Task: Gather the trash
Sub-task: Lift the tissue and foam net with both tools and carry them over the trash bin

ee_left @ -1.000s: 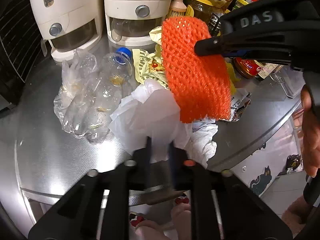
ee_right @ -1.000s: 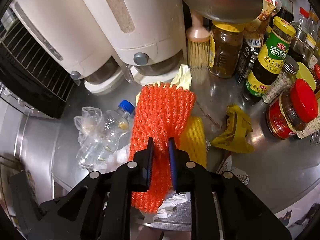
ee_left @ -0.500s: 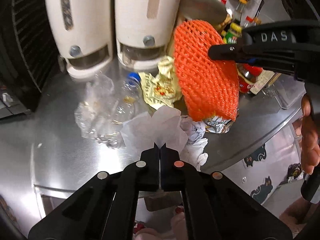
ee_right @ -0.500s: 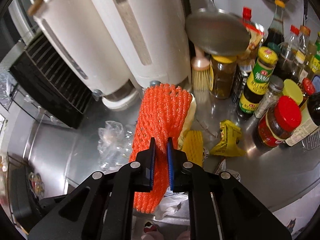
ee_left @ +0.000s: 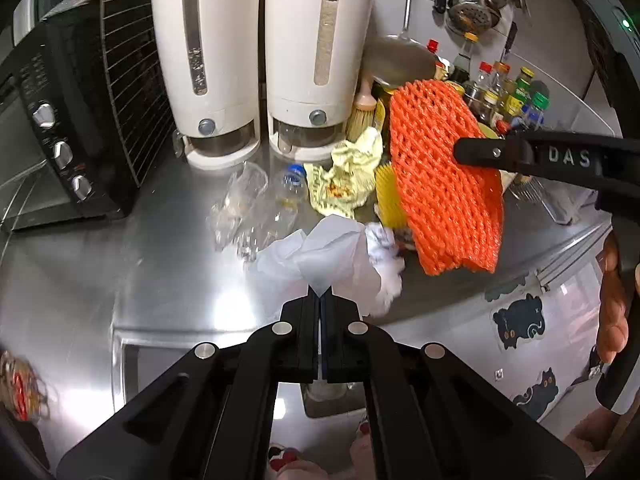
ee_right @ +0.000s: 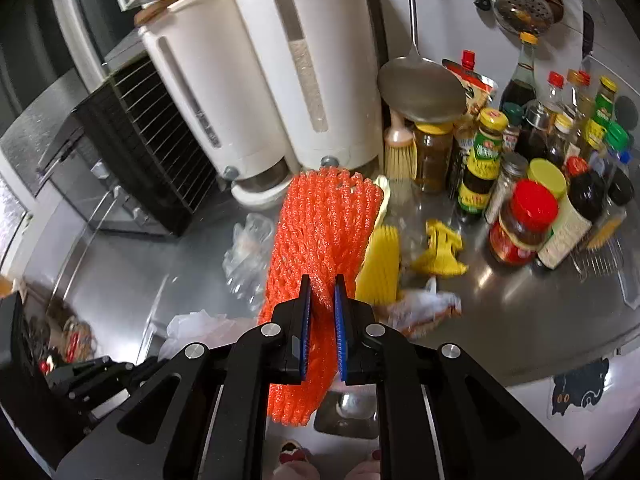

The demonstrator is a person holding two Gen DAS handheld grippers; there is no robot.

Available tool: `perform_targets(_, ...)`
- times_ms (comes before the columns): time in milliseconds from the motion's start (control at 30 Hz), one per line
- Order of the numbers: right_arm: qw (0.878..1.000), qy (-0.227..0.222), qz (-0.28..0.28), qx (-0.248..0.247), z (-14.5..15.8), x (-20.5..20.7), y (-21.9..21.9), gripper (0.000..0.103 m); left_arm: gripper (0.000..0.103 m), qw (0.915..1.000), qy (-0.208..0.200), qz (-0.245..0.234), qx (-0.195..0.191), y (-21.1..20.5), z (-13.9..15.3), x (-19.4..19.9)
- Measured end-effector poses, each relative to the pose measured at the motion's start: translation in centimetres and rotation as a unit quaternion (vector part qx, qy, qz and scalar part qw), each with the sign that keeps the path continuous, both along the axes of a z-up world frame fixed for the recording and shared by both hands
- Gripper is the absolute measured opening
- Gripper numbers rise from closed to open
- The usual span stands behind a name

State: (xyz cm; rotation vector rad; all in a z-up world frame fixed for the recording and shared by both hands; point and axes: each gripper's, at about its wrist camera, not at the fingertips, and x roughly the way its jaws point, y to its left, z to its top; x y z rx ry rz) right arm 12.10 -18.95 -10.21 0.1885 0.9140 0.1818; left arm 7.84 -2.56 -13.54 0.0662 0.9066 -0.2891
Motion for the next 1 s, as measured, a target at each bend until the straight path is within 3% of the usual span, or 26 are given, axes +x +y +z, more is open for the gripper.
perform_targets(300, 0.999, 0.037, 0.011, 0.006, -4.4, -8.1, -0.6, 0.012, 0.0, 0.9991, 0.042, 0.007, 0.008, 0.7, -3.4, -7.0)
perform_targets(533, 0.995, 0.104, 0.011, 0.004, -11.4, -12.3, -1.0, 0.012, 0.0, 0.9954, 0.095, 0.004, 0.01, 0.9, -8.7, -10.2)
perform_targets(767, 0.989, 0.149, 0.014, 0.005, -19.9, -13.1, -0.6, 0.012, 0.0, 0.9914, 0.13, 0.0, 0.018, 0.4, -15.9, -11.3)
perform_targets(1000, 0.983, 0.184, -0.004, 0.014, -28.4, -11.6, -0.4, 0.012, 0.0, 0.9872, 0.159, -0.003, 0.015, -0.5, -23.6, -9.7)
